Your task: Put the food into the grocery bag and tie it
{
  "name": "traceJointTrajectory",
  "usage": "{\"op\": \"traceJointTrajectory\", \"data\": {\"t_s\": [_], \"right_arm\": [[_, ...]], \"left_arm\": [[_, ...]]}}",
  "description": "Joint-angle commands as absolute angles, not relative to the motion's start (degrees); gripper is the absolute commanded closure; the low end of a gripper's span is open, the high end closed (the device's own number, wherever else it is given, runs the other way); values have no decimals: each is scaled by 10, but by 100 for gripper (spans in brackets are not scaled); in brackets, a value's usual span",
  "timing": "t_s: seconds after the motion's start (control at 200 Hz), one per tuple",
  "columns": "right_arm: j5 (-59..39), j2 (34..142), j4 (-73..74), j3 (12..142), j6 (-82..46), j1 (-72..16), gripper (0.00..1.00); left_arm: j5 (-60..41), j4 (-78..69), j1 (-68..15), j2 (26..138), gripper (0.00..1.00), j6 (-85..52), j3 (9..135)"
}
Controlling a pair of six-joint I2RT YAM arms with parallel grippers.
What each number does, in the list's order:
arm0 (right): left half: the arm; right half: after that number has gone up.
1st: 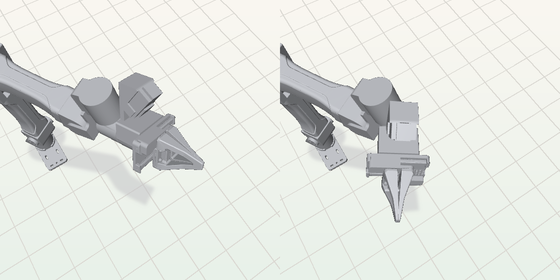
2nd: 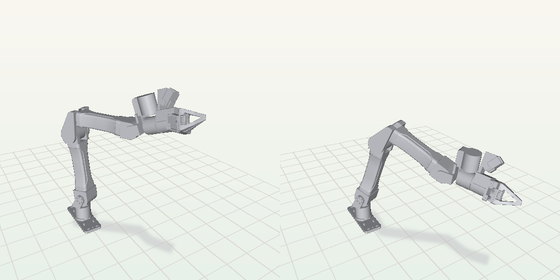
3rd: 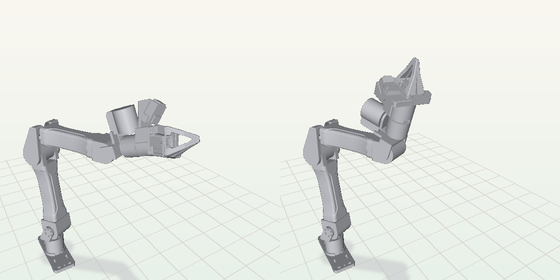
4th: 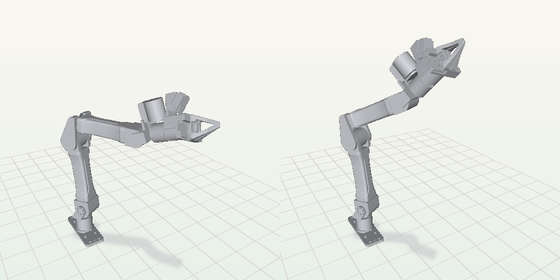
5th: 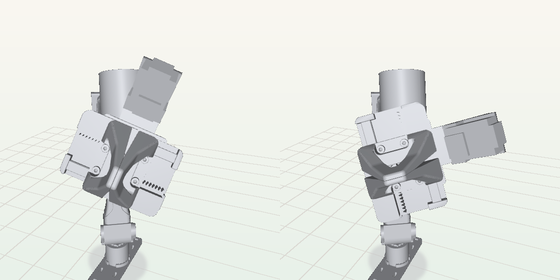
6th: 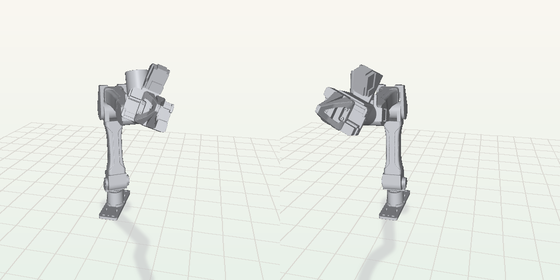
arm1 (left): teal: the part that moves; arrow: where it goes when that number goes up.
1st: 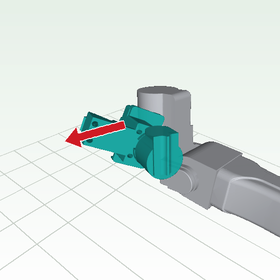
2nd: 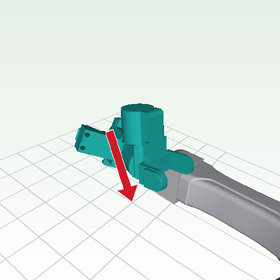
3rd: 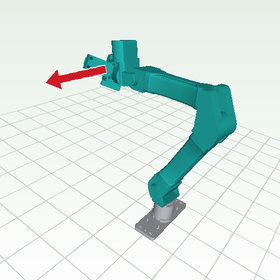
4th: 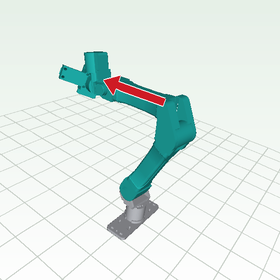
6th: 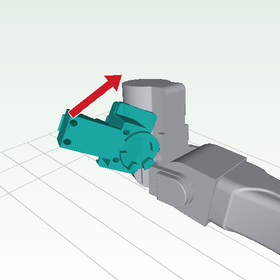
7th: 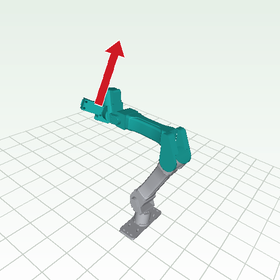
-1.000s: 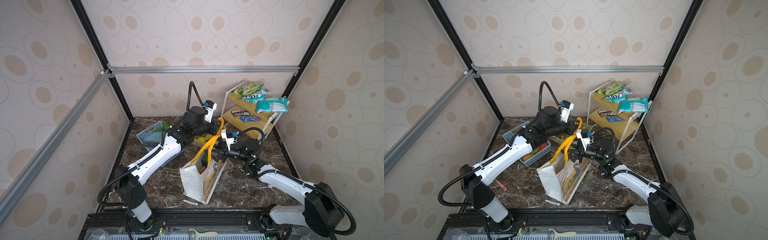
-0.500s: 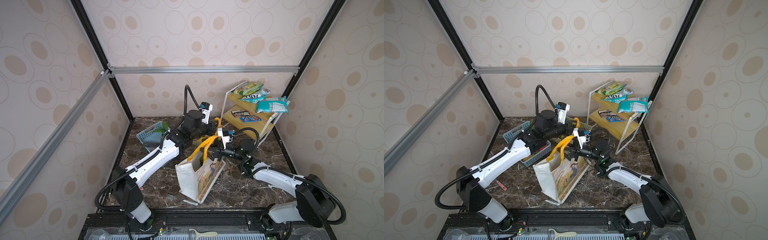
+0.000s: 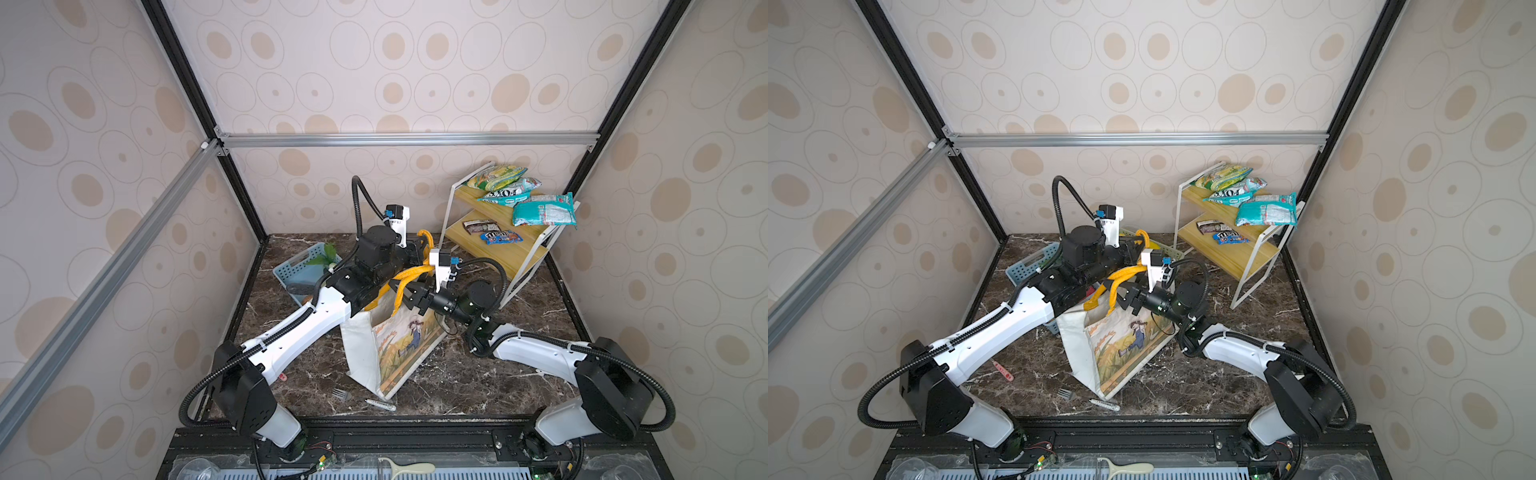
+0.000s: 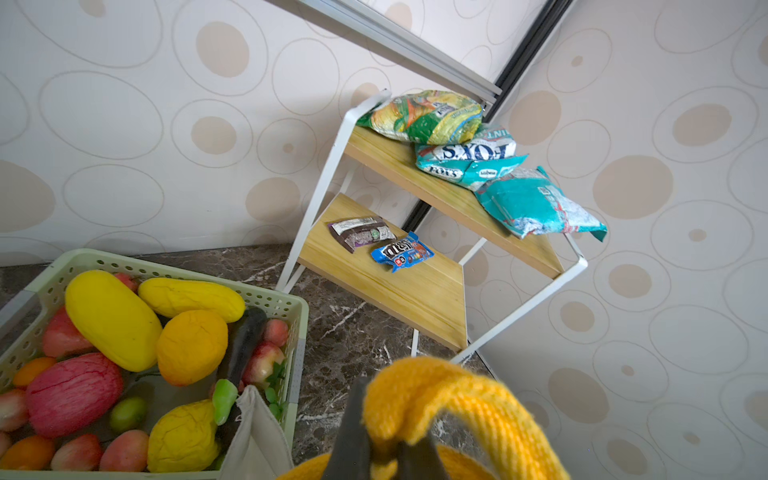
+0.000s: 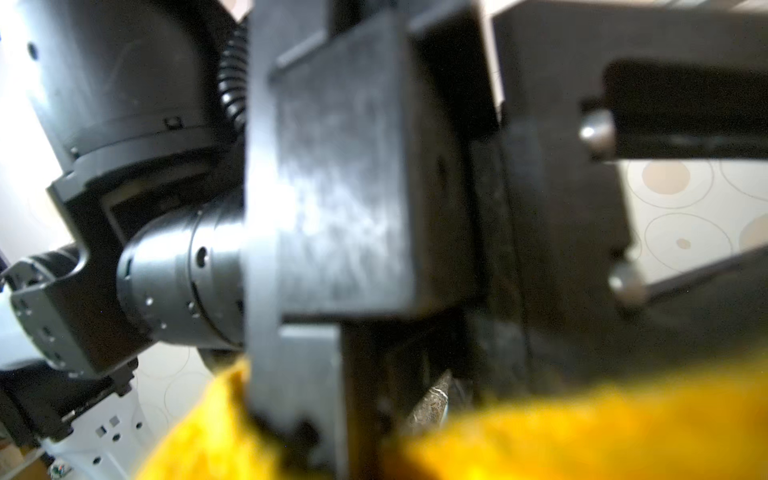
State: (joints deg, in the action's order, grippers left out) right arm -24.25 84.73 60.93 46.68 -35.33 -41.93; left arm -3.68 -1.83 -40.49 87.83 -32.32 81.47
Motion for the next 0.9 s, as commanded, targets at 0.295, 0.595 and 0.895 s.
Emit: {"op": "traceJointTrajectory", "data": {"t_s": [0.295,0.595,0.895], "right_arm": [[-127,792,536,495,-370,-429,87],[-114,701,388,451,-297,-429,81],[-122,699,347,460,-261,-427,76]], "left_arm": [[24,-30,-422,851,100,-319,823],[20,6,-402,851,100,-290,843],[-24,4,-398,860,100,-308,848]]}}
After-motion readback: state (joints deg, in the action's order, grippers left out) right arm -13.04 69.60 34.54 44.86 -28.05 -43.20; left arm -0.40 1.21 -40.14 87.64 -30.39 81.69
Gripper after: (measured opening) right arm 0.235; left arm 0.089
